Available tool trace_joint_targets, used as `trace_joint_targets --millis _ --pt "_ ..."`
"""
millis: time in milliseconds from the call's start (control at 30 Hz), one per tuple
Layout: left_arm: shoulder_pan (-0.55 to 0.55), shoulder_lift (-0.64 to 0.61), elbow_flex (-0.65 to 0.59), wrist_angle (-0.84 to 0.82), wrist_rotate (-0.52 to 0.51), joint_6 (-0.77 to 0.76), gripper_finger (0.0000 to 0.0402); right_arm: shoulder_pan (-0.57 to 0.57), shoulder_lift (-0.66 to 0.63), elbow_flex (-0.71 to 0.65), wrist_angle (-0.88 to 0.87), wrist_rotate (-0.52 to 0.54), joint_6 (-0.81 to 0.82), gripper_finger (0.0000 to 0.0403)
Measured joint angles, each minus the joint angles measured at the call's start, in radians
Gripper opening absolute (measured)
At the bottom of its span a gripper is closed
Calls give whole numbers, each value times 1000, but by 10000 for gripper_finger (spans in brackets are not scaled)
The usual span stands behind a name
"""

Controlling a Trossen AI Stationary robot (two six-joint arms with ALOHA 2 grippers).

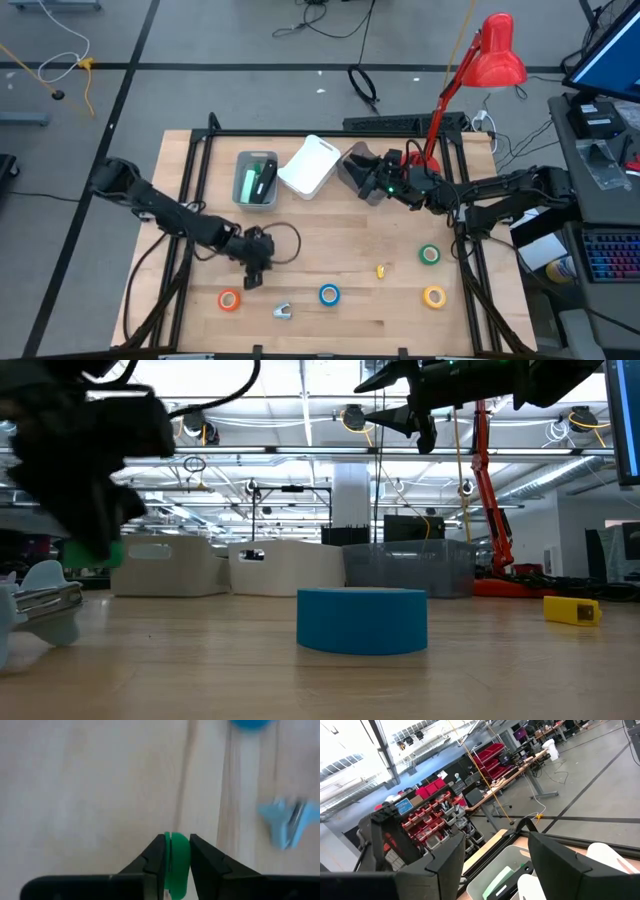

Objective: Pick and place Stapler, Stapler remover, tape
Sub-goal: Put the small green stapler into the gray bin

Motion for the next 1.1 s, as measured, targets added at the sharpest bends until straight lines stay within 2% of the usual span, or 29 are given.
trace_joint_targets --millis 133,367,467,567,667,800,1100 --pt "62 -113 1 -46 -83 -16 63 0 0 0 0 -17 0 210" --pt "243 -348 2 -217 -421 -71 69 0 0 0 0 -26 0 210" --pt "357 -412 2 -254 -480 -52 69 0 0 0 0 -26 0 210" --pt "475 -427 2 -249 -480 0 70 0 0 0 0 -26 0 210" --pt "585 -399 2 -233 -429 51 70 0 0 0 0 -26 0 210" --pt "706 -322 2 -223 -329 100 71 0 0 0 0 -26 0 210" --pt "925 -151 2 -151 -219 163 71 0 0 0 0 -25 0 210"
